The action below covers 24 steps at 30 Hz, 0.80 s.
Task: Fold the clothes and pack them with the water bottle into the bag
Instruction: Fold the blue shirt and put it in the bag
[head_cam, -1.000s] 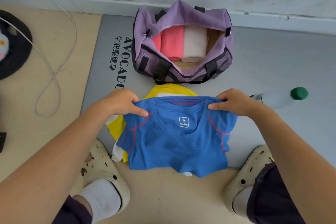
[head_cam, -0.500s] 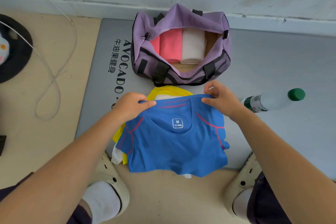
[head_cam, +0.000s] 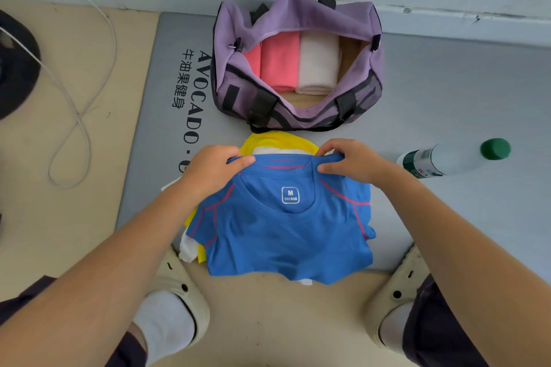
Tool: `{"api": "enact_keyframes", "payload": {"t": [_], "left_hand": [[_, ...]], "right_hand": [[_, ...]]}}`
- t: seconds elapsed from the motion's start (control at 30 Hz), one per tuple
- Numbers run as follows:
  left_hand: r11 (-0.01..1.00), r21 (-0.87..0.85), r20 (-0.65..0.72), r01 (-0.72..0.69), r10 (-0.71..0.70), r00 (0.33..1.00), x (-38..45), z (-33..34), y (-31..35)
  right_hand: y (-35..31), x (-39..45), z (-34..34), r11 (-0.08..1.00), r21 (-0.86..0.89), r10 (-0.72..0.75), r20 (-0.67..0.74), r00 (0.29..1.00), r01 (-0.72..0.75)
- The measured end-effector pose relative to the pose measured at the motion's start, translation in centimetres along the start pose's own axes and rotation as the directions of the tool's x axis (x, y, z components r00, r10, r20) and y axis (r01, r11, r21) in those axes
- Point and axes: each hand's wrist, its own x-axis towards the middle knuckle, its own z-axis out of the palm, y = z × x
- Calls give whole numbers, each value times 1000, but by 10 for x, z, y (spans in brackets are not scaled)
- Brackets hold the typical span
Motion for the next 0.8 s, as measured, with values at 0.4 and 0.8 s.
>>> {"api": "enact_keyframes", "payload": {"t": [0.4,0.8], "left_hand": [[1000,2,20,25,-25,1000,0,2,-5],[999,0,24,43,-43,999,0,4,-5]], "right_hand": [[6,3,7,983,184,4,-90,996,13],[7,1,2,992,125,-33,-10,999,34]]}}
